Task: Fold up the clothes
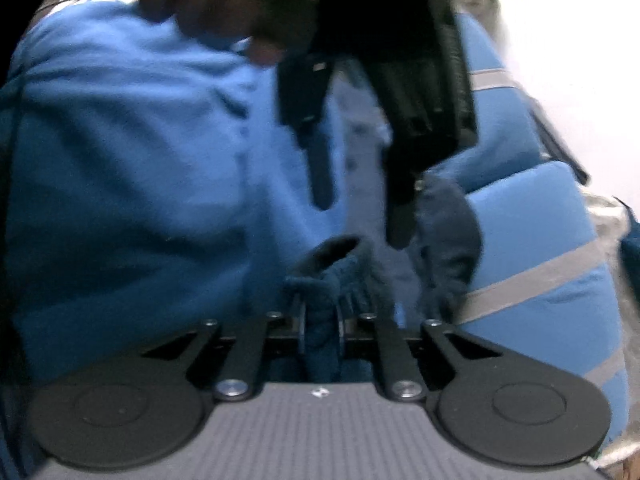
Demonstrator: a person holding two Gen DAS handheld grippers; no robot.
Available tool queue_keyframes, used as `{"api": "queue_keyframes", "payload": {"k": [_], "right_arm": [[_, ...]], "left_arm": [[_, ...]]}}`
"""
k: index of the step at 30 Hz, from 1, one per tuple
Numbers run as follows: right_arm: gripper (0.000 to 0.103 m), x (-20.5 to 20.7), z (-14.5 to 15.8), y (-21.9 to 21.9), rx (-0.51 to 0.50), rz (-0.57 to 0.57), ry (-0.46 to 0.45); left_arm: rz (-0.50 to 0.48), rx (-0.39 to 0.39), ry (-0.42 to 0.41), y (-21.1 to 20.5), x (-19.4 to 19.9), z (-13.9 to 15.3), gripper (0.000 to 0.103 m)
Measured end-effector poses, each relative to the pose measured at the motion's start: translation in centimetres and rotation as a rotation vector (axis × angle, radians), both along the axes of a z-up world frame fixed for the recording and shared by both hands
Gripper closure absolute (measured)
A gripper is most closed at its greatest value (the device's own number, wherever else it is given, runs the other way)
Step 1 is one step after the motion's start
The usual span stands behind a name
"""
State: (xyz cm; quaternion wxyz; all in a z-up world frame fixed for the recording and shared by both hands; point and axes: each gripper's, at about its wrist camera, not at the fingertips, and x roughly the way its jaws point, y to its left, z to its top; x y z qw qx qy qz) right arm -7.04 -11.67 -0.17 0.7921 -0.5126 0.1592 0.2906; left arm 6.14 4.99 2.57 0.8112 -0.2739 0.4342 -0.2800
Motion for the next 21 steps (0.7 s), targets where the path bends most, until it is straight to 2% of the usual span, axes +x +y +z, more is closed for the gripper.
{"api": "queue_keyframes", "payload": {"k": [6,10,21], "right_arm": [[0.088,-0.4,0.4,0.6,0.003,-0.030,-0.100],[0.088,-0.4,0.7,0.7,0.016,-0.054,-0.121],[0.088,-0.4,1.9,0.4,0.072,-0.110,-0.147]], "left_arm": [[0.024,-0.064,-0.052,0.2,-0.3,0.8,0.027],[0.042,-0.081,-0.073,0.4,-0.3,1.1,0.025],[0.080,-0.099,-0.062,0.6,-0.1,0.6,0.024]]}}
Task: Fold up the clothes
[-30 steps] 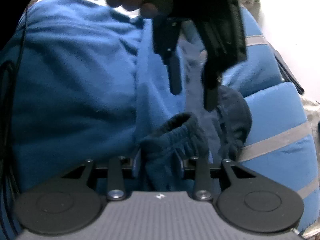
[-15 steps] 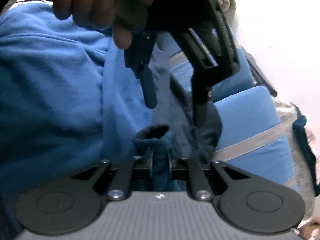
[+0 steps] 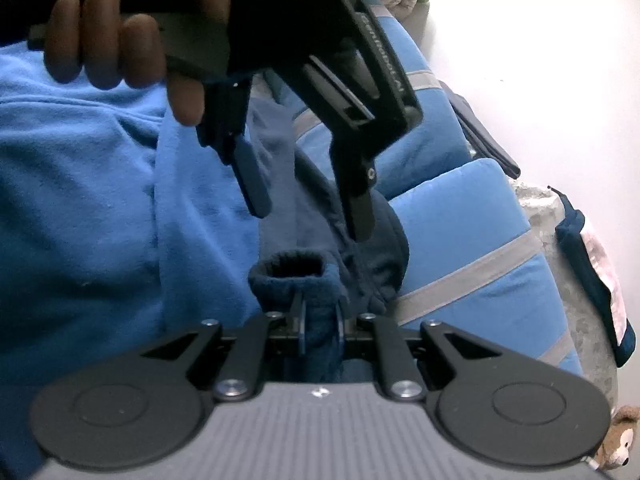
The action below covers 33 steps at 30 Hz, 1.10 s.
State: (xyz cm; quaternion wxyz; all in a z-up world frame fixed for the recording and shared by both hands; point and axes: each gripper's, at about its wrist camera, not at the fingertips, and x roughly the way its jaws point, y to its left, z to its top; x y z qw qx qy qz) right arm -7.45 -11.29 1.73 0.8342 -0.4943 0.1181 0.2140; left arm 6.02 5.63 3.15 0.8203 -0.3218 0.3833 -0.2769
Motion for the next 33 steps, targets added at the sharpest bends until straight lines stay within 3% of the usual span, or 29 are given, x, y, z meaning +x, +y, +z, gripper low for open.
{"api": "queue_keyframes", "payload": {"k": [5,14,26,33], "right_arm": [[0.088,0.3,0.1,0.1,0.011,-0.017,-0.003],[0.088,1.0,1.0,-0.1,0.058,-0.080,-0.025],[0.088,0.5,1.2,0.3,0.069,-0.078,-0.030],[0.088,-0.1,0.6,0.7,0.049,-0.046,-0.022]], "left_arm": [[-0.001,-0.013,0.002,0.0,0.0,0.0,0.024],[-0.002,-0.126,0.015,0.3,0.1,0.0,0.018],[-0.069,-0.180,0.205,-2.0,0.8,-2.2,0.017],[-0.027,-0.306,0.306,-2.5,1.1,-4.0,0.017]]}}
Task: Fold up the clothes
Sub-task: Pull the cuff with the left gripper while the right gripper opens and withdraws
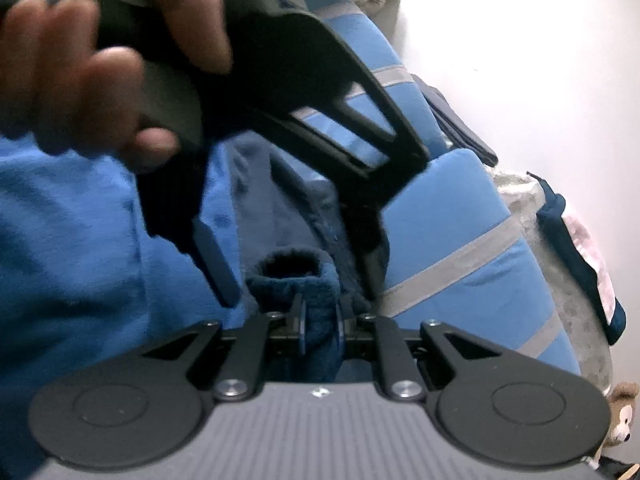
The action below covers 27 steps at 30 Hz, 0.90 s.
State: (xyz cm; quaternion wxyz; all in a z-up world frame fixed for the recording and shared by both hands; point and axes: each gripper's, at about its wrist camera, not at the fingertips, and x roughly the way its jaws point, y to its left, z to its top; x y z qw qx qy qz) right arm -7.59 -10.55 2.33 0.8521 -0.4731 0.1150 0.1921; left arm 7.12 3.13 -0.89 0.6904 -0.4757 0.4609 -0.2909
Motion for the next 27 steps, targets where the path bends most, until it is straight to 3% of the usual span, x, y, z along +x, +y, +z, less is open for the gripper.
{"api": "queue_keyframes", "payload": {"k": [4,8,12,15,16,17,19,20,21,27], "right_arm": [[0.088,-1.1,-1.0,0.5,-0.055,0.056,-0.008],[0.088,-2.2,-2.0,0.9,-0.115,0.114,-0.024],[0.088,-3.1,-2.7,1.0,-0.153,0.156,-0.034],[0.088,-3.2,-2.8,0.9,-0.160,0.165,-0.032],[0.087,-3.1,-2.7,0.9,-0.155,0.165,-0.034],[0.070,-3.1,-2.6,0.8,-0.146,0.161,-0.047],[0.055,-2.7,-2.5,0.7,-0.121,0.124,-0.118],[0.034,-2.5,-2.4,0.6,-0.107,0.101,-0.157],[0.020,-2.2,-2.3,0.5,-0.094,0.078,-0.197],[0.014,2.8,-2.1,-2.0,-0.022,-0.172,-0.180]], "left_arm": [[0.032,0.003,0.036,-0.2,0.1,-0.7,0.021],[0.055,0.045,0.047,0.0,0.3,-1.0,0.047],[0.057,0.075,0.056,0.3,0.5,-1.2,0.061],[0.054,0.080,0.036,0.5,0.6,-0.9,0.084],[0.054,0.082,0.029,0.6,0.6,-0.8,0.085],[0.053,0.083,0.022,0.7,0.6,-0.7,0.086],[0.069,0.067,0.001,0.8,0.6,0.0,0.086],[0.074,0.045,-0.014,0.8,0.6,0.4,0.086],[0.080,0.024,-0.029,0.8,0.6,0.8,0.086],[0.048,-0.058,-0.178,-0.3,0.1,4.3,0.086]]}}
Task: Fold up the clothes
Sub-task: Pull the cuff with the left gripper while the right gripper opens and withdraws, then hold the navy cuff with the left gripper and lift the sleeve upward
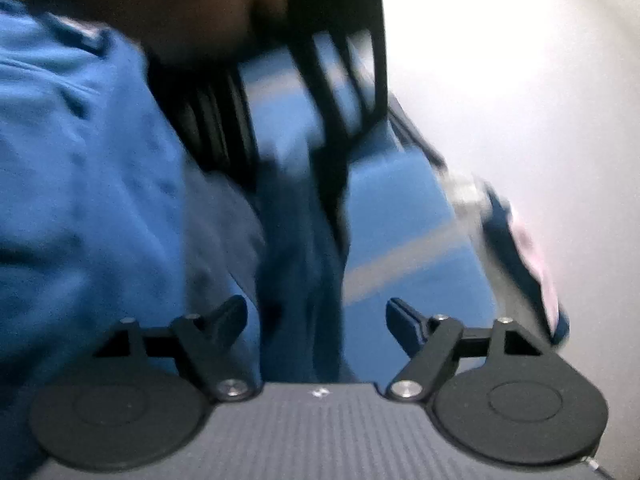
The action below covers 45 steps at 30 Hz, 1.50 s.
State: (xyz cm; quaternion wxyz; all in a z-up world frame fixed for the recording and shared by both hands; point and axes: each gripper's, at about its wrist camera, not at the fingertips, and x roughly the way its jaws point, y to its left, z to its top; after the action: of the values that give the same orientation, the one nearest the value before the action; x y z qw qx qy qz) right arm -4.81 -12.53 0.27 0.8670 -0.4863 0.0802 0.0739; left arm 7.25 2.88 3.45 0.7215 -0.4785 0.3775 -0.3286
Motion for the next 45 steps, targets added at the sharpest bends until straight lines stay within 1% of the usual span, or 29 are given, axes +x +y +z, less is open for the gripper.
{"api": "queue_keyframes", "payload": {"k": [4,6,8,9,11,12,14,16,19,22,23,25,26,27,29,31,34,37,39,42,45], "right_arm": [[0.013,4.2,0.8,-3.4,0.098,-0.198,0.034],[0.012,6.1,1.3,-5.4,0.151,-0.292,0.053],[0.010,7.9,2.1,-7.8,0.229,-0.385,0.077],[0.007,8.6,2.5,-8.9,0.275,-0.430,0.086],[0.004,9.2,3.0,-11.3,0.357,-0.485,0.101],[0.001,9.4,3.3,-12.2,0.395,-0.494,0.111],[0.000,9.9,3.7,-13.5,0.464,-0.487,0.135],[0.000,11.1,3.9,-14.0,0.485,-0.519,0.172],[0.000,13.1,4.1,-15.4,0.528,-0.591,0.255],[0.000,14.3,4.3,-17.6,0.636,-0.640,0.315],[0.000,14.7,4.5,-18.4,0.682,-0.650,0.337],[0.000,14.7,4.5,-19.5,0.772,-0.642,0.388],[0.000,14.8,4.6,-19.7,0.798,-0.634,0.414],[0.000,15.0,4.6,-19.8,0.805,-0.621,0.429],[0.000,15.6,4.7,-19.6,0.777,-0.589,0.437],[0.000,16.1,4.7,-19.3,0.778,-0.572,0.462],[0.000,17.6,4.6,-20.2,0.867,-0.614,0.565],[0.000,18.4,3.5,-20.5,0.907,-0.689,0.679],[0.000,18.7,2.4,-20.7,0.912,-0.736,0.762],[0.000,18.2,1.2,-20.9,0.911,-0.759,0.824],[0.000,17.5,0.8,-21.3,0.988,-0.746,0.886]], "left_arm": [[-0.021,0.052,-0.098,-0.4,-0.7,2.5,0.086],[-0.006,0.056,-0.147,0.2,-1.1,3.7,0.086],[0.020,0.058,-0.195,1.1,-1.5,4.9,0.086],[0.041,0.054,-0.216,1.7,-1.7,5.5,0.086],[0.082,0.043,-0.247,3.1,-2.1,6.4,0.086],[0.102,0.037,-0.259,3.9,-2.3,6.8,0.086],[0.145,0.027,-0.281,5.1,-2.6,7.3,0.086],[0.197,0.014,-0.297,6.4,-2.8,7.6,0.087],[0.285,-0.015,-0.312,8.8,-3.1,7.8,0.087],[0.364,-0.034,-0.315,11.5,-3.3,8.1,0.087],[0.387,-0.029,-0.313,12.3,-3.4,8.1,0.087],[0.424,0.001,-0.309,13.3,-3.7,8.0,0.087],[0.443,0.037,-0.308,13.6,-3.8,8.1,0.087],[0.455,0.072,-0.312,13.8,-4.0,8.2,0.087],[0.481,0.139,-0.318,14.1,-4.2,8.4,0.087],[0.505,0.166,-0.316,14.7,-4.5,8.4,0.087],[0.519,0.198,-0.333,15.1,-4.5,8.8,0.087],[0.513,0.231,-0.359,14.8,-4.4,9.0,0.087],[0.513,0.244,-0.362,14.6,-4.4,8.9,0.087],[0.521,0.237,-0.357,14.8,-4.5,8.6,0.087],[0.537,0.222,-0.352,15.1,-4.7,8.4,0.087]]}}
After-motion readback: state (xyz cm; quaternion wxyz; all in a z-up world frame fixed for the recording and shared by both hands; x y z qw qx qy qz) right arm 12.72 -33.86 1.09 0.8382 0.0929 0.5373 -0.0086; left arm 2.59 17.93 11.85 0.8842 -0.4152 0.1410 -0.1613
